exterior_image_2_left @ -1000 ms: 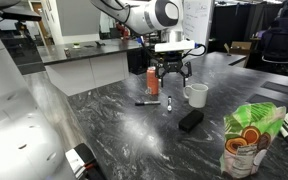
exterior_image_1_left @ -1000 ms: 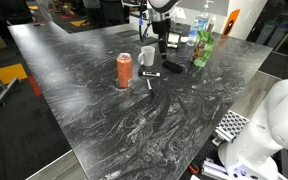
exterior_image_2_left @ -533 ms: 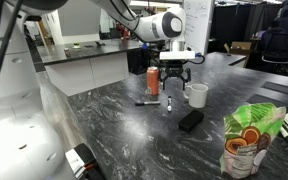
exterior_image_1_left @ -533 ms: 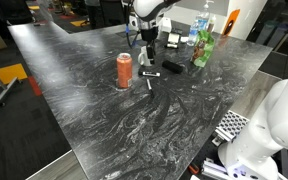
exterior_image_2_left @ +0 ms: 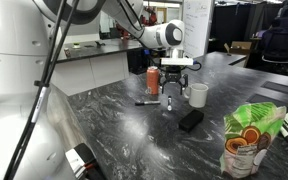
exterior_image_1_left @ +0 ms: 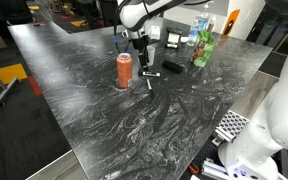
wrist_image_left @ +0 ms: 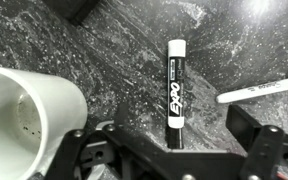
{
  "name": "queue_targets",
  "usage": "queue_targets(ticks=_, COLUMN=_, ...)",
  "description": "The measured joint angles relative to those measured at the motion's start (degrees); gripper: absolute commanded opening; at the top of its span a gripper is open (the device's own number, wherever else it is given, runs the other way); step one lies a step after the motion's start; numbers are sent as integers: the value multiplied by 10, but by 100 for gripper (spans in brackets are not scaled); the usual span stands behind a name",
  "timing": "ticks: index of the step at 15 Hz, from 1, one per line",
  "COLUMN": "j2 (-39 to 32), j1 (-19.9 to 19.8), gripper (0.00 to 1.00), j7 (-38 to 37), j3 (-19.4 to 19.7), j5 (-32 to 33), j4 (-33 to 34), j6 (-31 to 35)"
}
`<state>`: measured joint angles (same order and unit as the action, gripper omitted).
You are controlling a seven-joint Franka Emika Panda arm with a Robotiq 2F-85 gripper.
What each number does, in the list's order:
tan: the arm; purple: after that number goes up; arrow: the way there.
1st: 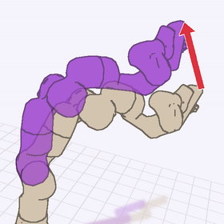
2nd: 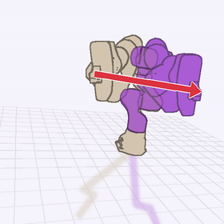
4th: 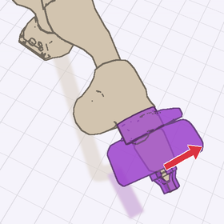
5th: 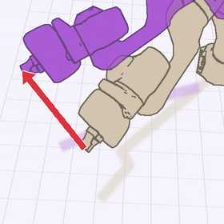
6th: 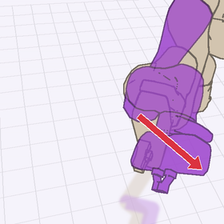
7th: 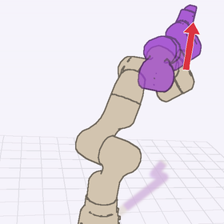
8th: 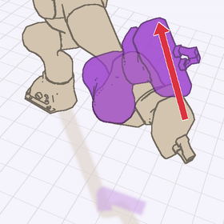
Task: Pick up one black marker and put it in the white mug
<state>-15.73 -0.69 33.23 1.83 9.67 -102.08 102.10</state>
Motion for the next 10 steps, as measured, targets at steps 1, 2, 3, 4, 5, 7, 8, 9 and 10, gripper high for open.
queue_targets(ticks=1, j2=-9, j1=0, gripper=100, j7=0, j3=-1, j5=0, j4=10, j6=-6)
queue_targets(ticks=2, j2=-17, j1=0, gripper=100, j7=0, j3=-2, j5=0, j4=18, j6=-12)
queue_targets(ticks=3, j2=-24, j1=0, gripper=100, j7=0, j3=-2, j5=0, j4=26, j6=-15)
queue_targets(ticks=4, j2=-30, j1=0, gripper=100, j7=-1, j3=-2, j5=0, j4=33, j6=-18)
queue_targets(ticks=5, j2=-35, j1=0, gripper=100, j7=-1, j3=-2, j5=0, j4=40, j6=-23)
queue_targets(ticks=7, j2=-45, j1=0, gripper=100, j7=-1, j3=-2, j5=0, j4=55, j6=-39)
queue_targets(ticks=8, j2=-50, j1=0, gripper=100, j7=-1, j3=-3, j5=0, j4=62, j6=-45)
queue_targets(ticks=9, j2=-57, j1=0, gripper=100, j7=-1, j3=-6, j5=0, j4=71, j6=-56)
queue_targets(ticks=10, j2=-64, j1=0, gripper=100, j7=-1, j3=-8, j5=0, j4=79, j6=-65)
